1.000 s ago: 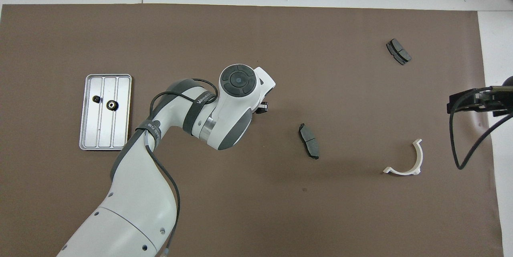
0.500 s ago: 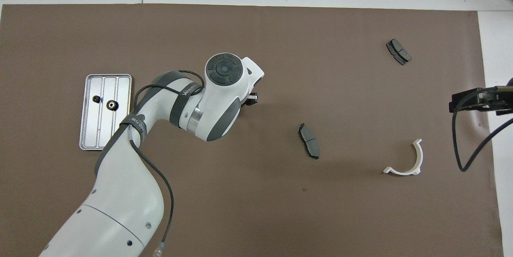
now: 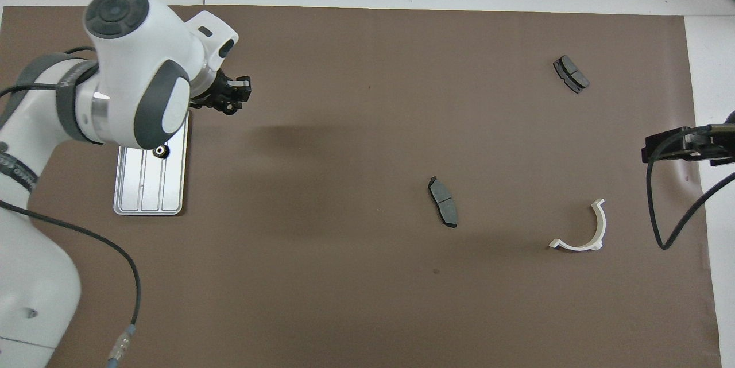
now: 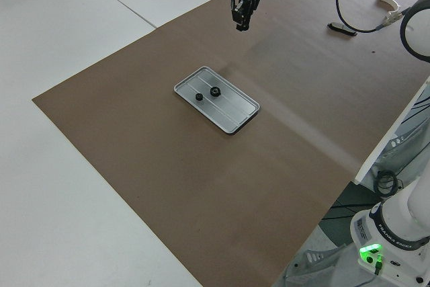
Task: Pick bearing gear from pile to tray
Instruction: 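Carry the third bearing to the tray and lower it with the left gripper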
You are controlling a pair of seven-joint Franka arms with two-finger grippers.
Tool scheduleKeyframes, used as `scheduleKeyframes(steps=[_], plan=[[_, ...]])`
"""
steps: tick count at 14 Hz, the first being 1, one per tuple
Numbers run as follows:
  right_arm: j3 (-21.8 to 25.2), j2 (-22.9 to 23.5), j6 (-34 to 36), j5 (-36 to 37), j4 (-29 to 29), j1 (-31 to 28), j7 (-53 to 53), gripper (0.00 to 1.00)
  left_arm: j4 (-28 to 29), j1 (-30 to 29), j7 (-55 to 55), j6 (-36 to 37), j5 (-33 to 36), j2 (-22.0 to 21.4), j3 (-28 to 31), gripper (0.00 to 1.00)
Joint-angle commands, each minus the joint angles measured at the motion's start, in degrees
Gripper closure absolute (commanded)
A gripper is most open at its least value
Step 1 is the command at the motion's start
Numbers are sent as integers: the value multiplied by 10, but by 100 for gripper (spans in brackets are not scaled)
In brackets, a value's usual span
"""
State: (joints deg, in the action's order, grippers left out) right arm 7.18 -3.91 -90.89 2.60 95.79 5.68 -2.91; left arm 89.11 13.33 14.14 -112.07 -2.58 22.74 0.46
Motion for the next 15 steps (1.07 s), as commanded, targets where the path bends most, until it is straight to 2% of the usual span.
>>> scheduleKeyframes(steps=[1,3,5,7,13,15], plan=[[-1,-3,6,-16,-4,-4,6,0,81,-52,-109,18,-11,-58,-4,100],[-1,-3,5,-16,-3,-4,6,0,155,-78,-168,12,-11,-97,-4,100],[-1,-6,6,-16,-2,-4,2,0,241,-95,-205,-37,-11,-133,-4,100],[-1,-6,5,-16,-1,-4,2,0,303,-99,-211,-83,-11,-154,-3,100],[-1,-8,5,-16,0,-3,5,0,412,-99,-211,-160,-11,-192,-3,100],[-1,-8,5,-16,0,-3,6,0,424,-102,-211,-176,-11,-195,-3,97]])
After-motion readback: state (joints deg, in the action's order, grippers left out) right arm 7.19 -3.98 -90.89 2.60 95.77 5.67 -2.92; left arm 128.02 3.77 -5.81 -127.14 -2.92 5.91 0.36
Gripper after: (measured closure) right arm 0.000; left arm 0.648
